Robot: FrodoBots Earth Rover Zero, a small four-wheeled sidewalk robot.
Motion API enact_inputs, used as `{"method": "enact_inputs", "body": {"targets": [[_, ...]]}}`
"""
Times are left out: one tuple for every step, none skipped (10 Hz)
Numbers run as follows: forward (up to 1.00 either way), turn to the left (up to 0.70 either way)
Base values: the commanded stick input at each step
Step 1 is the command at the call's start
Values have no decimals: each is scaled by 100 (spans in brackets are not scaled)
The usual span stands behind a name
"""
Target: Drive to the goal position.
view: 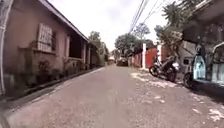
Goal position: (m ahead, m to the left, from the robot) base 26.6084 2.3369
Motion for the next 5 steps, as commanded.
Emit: {"method": "enact_inputs", "body": {"targets": [[70, 0], [70, 0], [70, 0], [70, 0], [70, 0]]}}
